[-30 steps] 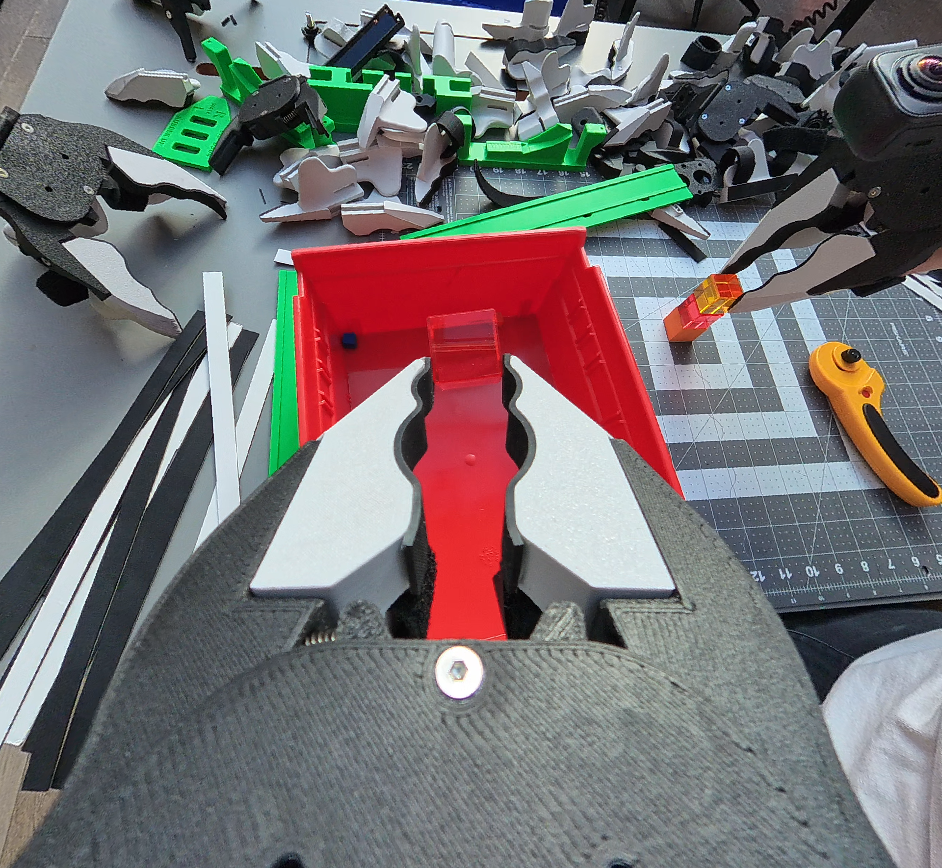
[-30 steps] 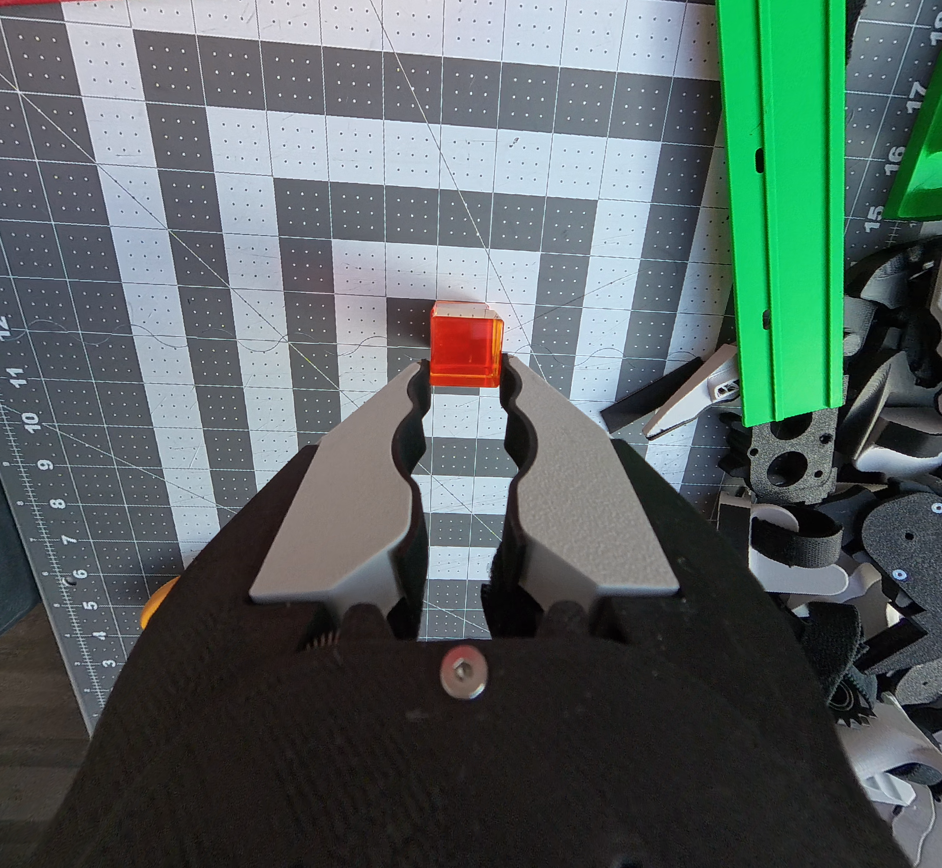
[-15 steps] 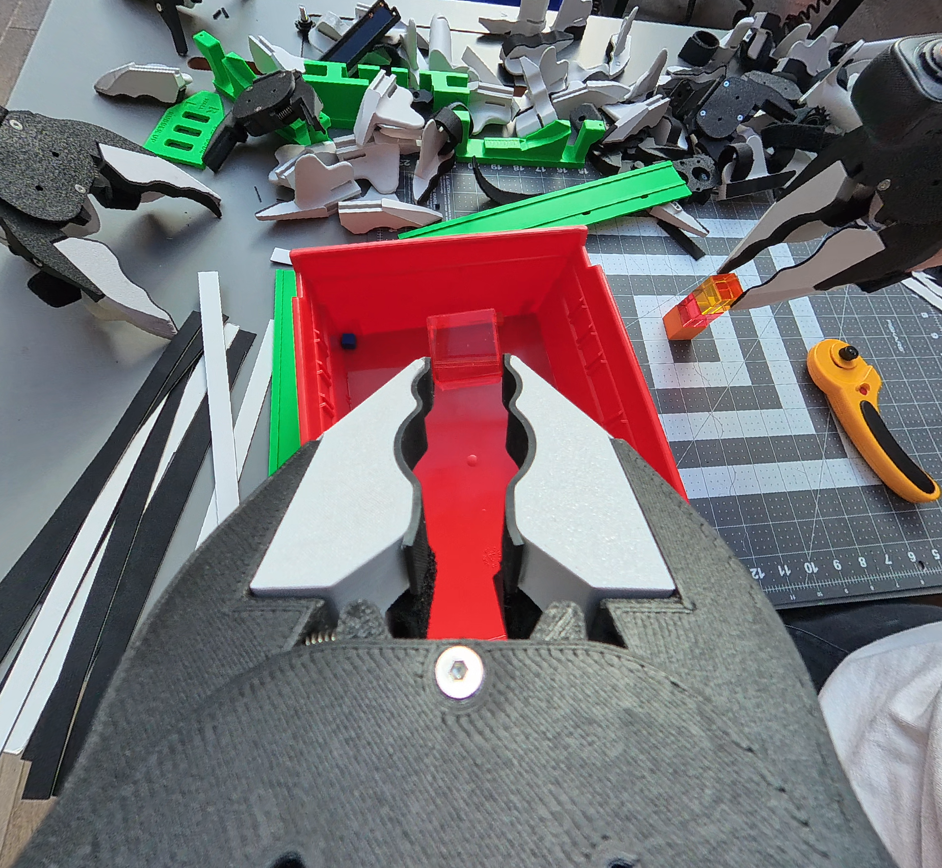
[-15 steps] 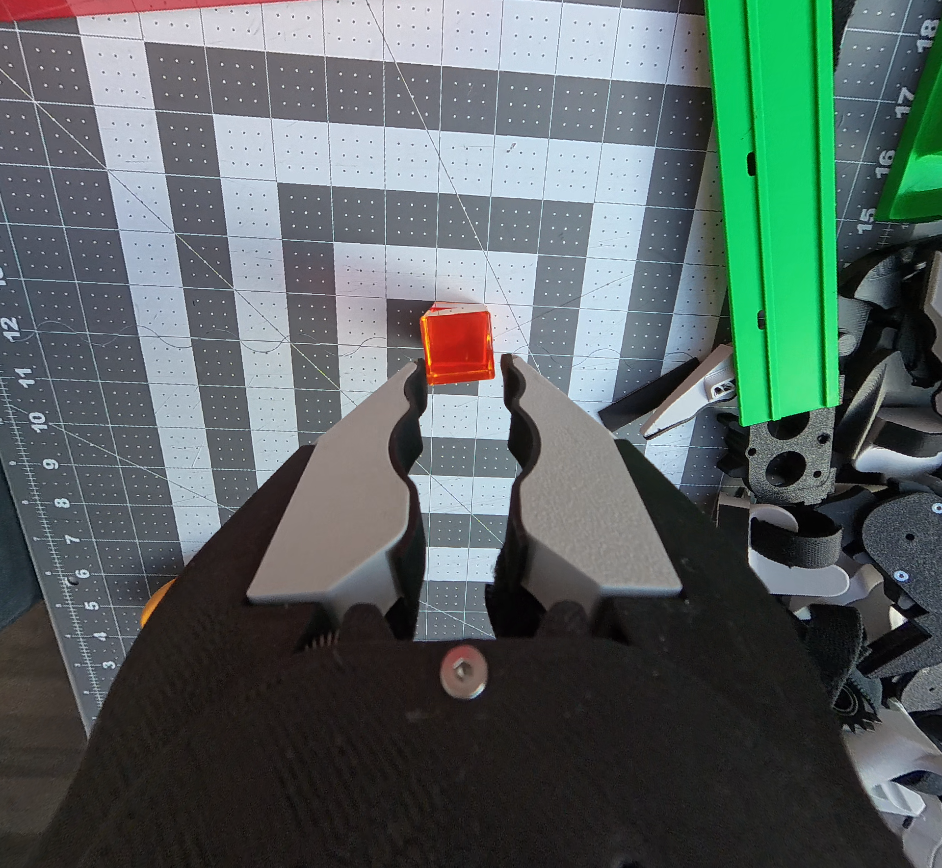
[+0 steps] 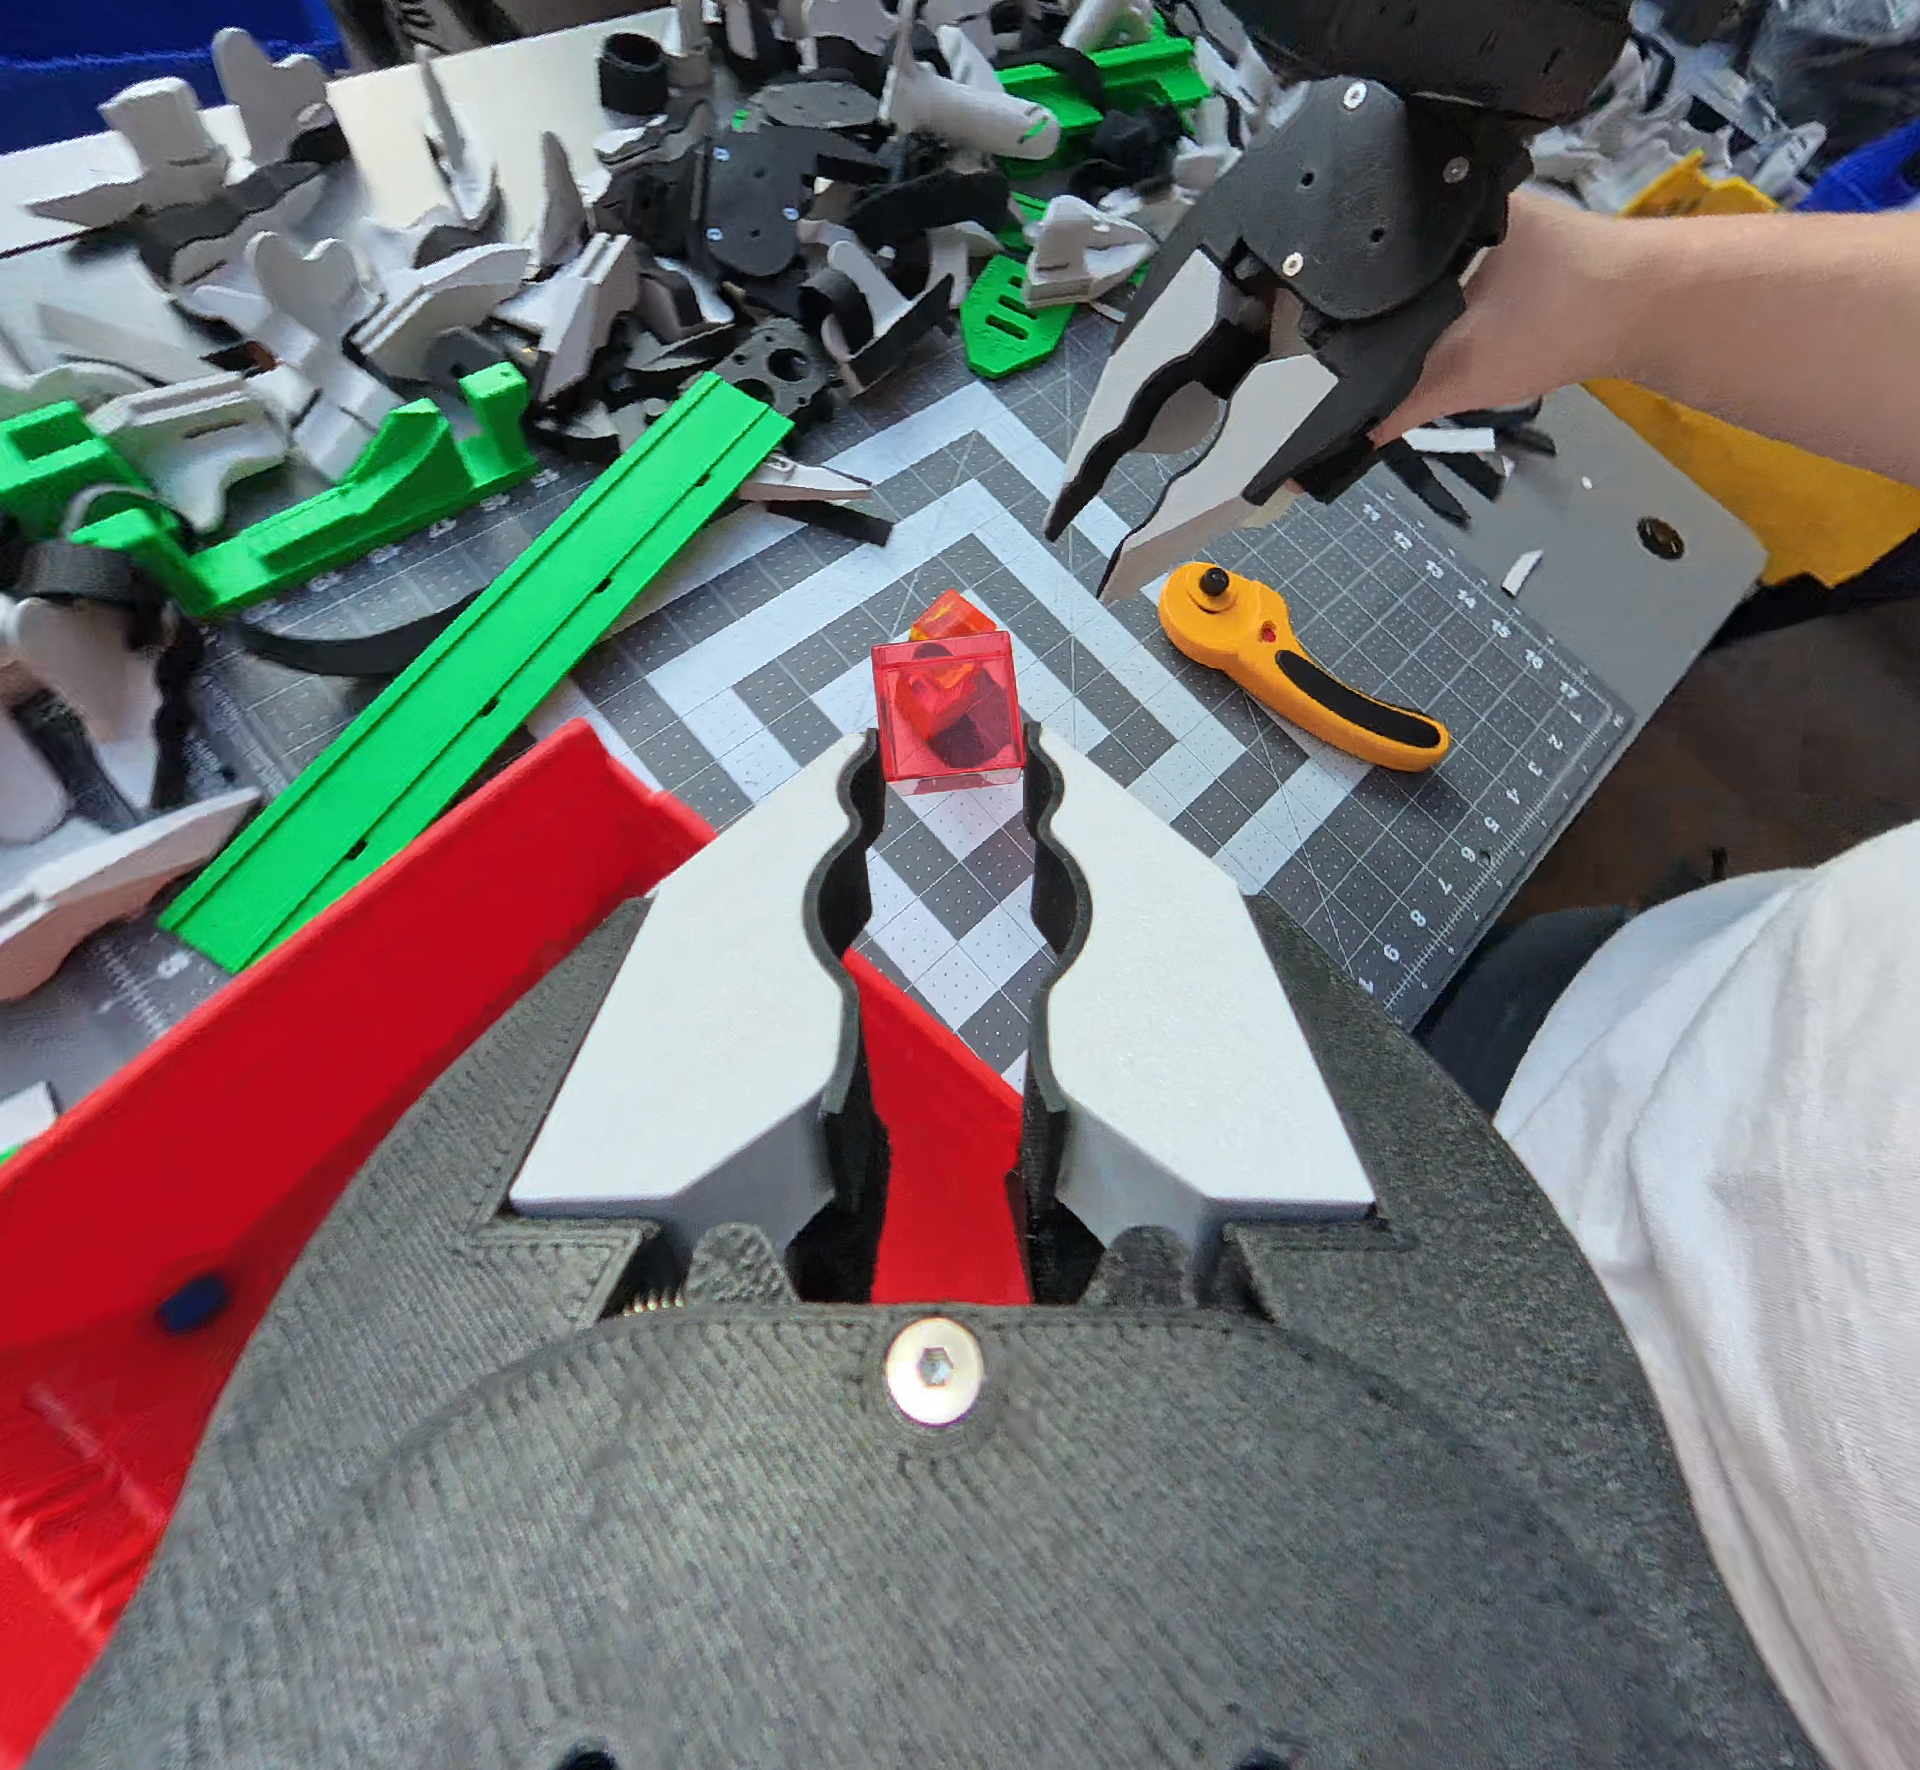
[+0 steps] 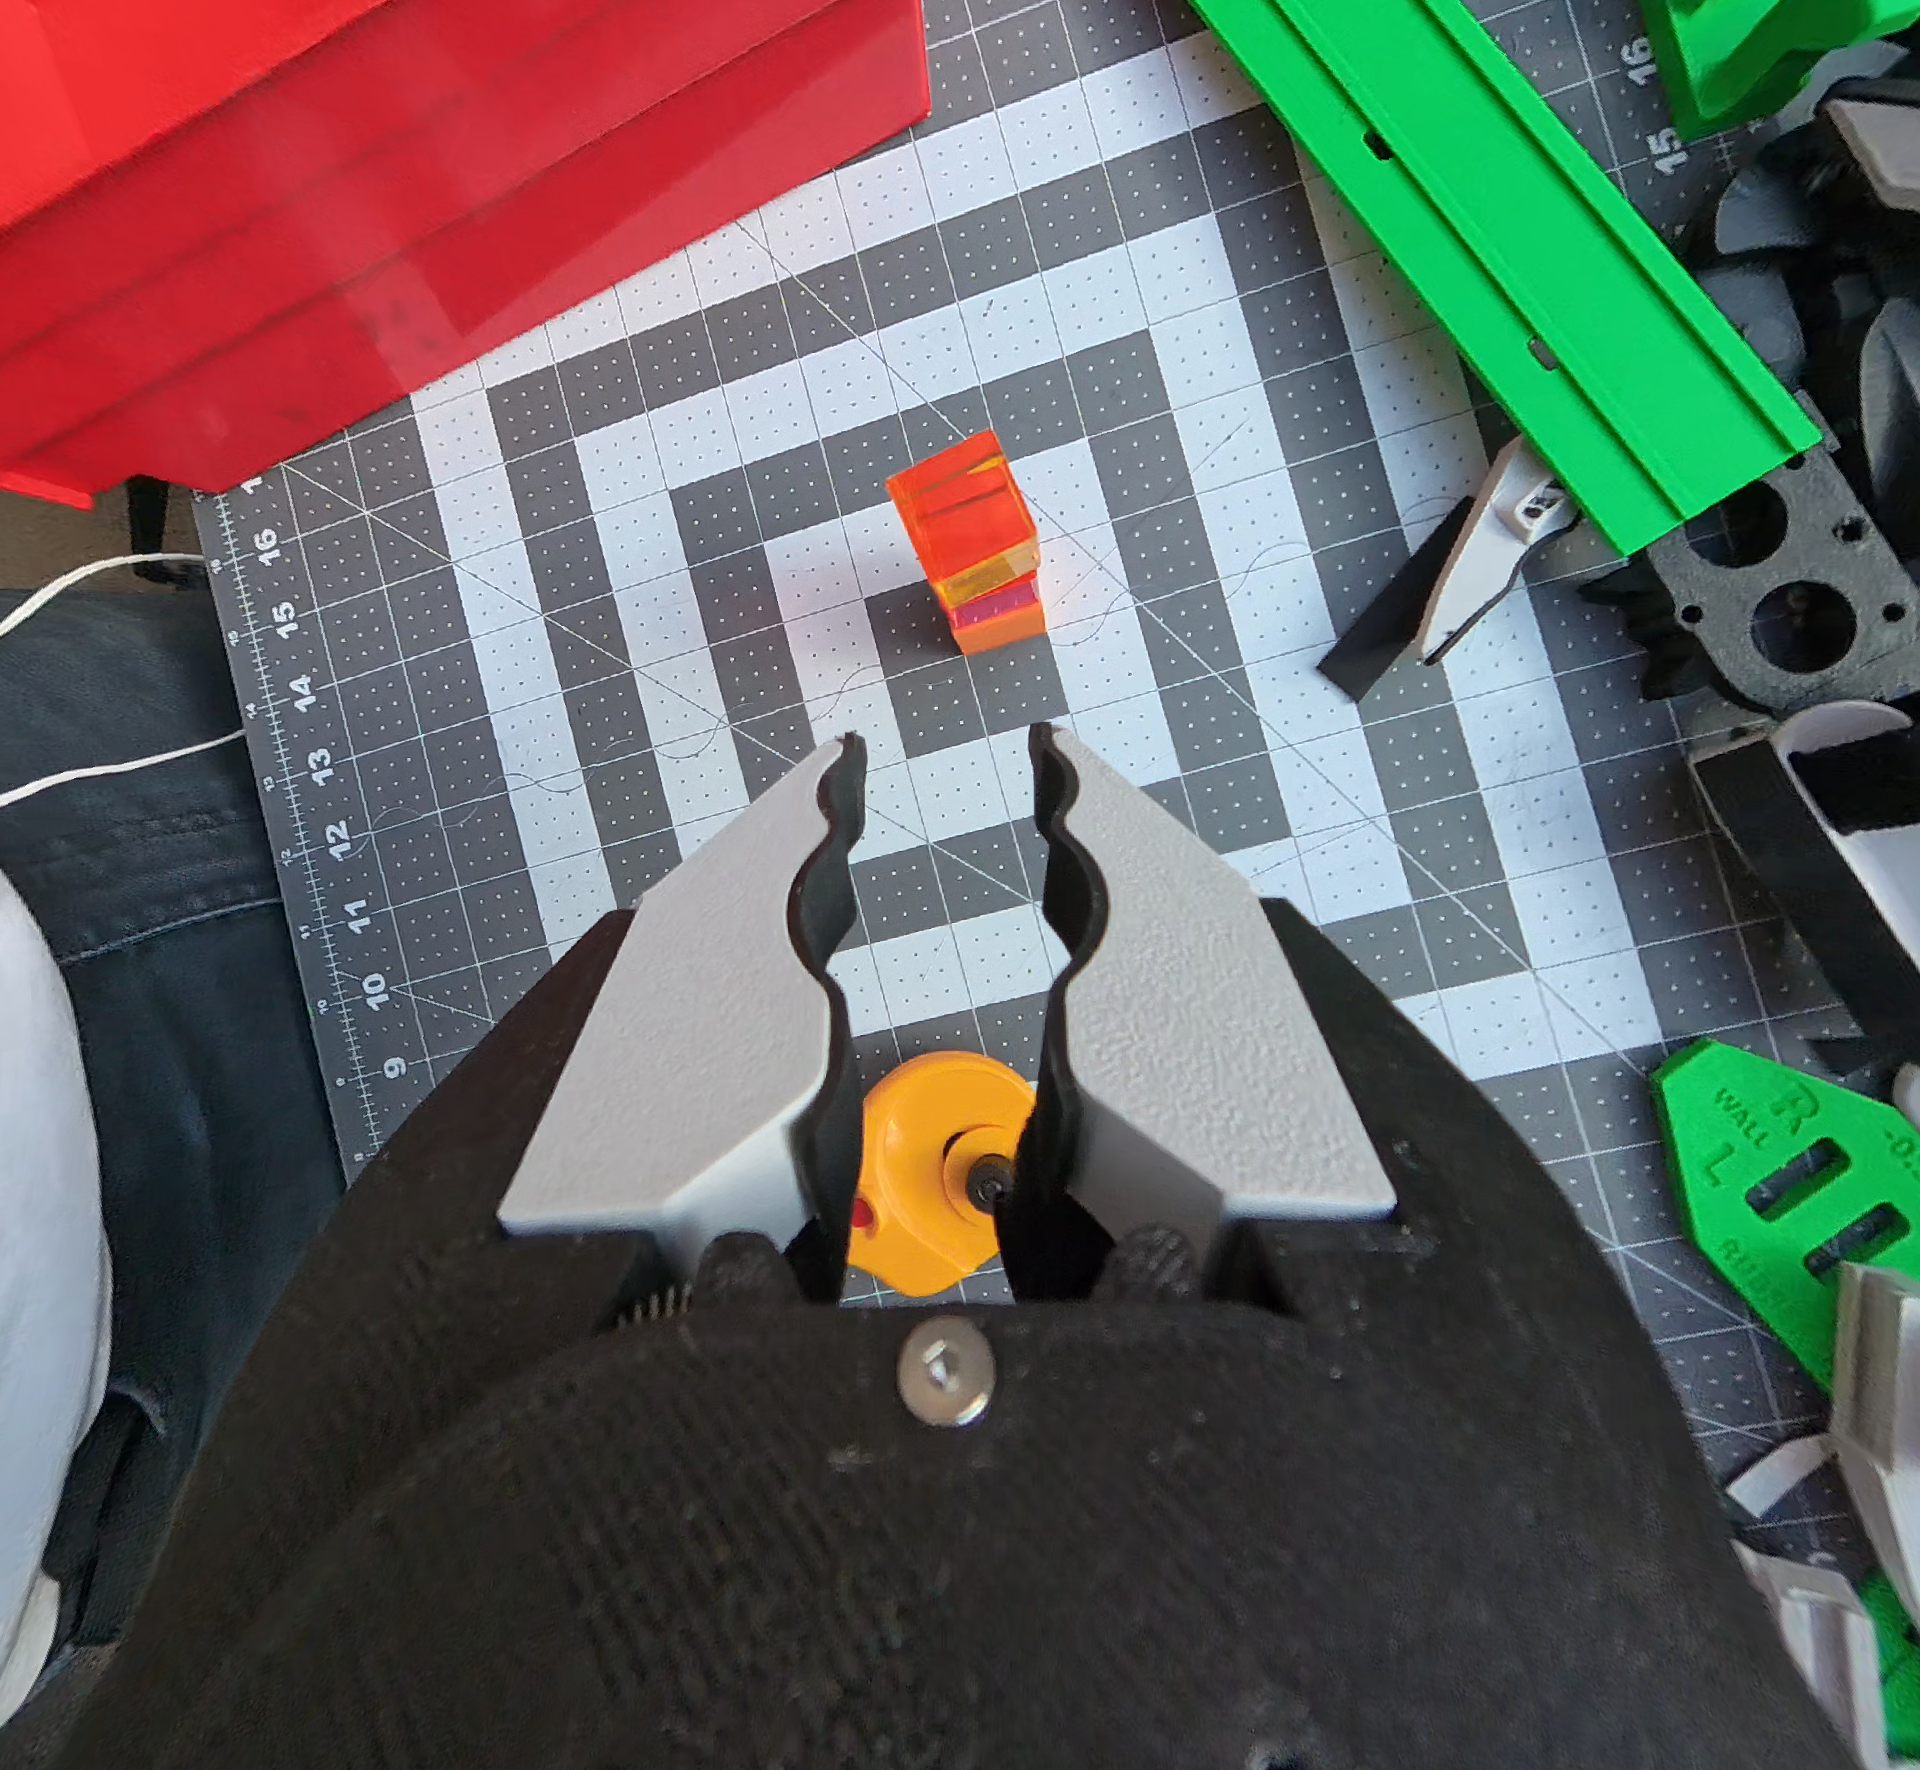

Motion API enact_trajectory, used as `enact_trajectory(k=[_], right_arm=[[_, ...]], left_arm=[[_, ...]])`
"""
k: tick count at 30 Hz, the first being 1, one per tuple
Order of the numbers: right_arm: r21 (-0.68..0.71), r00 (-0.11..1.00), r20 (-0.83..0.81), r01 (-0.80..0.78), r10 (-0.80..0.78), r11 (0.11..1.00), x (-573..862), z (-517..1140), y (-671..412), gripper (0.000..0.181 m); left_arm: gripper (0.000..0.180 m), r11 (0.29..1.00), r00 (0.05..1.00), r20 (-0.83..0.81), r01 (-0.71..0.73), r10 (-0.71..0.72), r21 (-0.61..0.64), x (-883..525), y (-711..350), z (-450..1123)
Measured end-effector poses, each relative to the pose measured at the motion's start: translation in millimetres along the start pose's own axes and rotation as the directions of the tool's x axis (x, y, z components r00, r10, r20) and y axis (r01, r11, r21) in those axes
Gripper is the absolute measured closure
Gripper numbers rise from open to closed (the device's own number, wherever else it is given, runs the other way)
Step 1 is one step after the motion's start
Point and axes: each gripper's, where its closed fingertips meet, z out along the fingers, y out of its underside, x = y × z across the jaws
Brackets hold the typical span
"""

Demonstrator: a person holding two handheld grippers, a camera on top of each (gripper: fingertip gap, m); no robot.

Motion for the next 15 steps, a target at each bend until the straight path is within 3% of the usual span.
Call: enact_trajectory(k=[4,10,15], right_arm=[[0.093,0.995,0.037,-0.099,0.096,0.991,-25.0,-6.5,13.7,0.150],[0.115,0.973,0.059,-0.230,0.225,0.966,-56.7,-13.0,49.9,0.150],[0.137,0.947,0.035,-0.321,0.319,0.937,-63.2,-16.8,61.1,0.150]], left_arm=[[0.155,0.968,0.959,-0.190,-0.231,0.209,-0.100,16.7,4.3,62.0],[0.155,0.832,0.815,-0.354,-0.534,0.459,-0.152,19.4,7.8,113.9],[0.155,0.771,0.728,-0.489,-0.616,0.480,-0.162,15.2,13.6,136.1]])
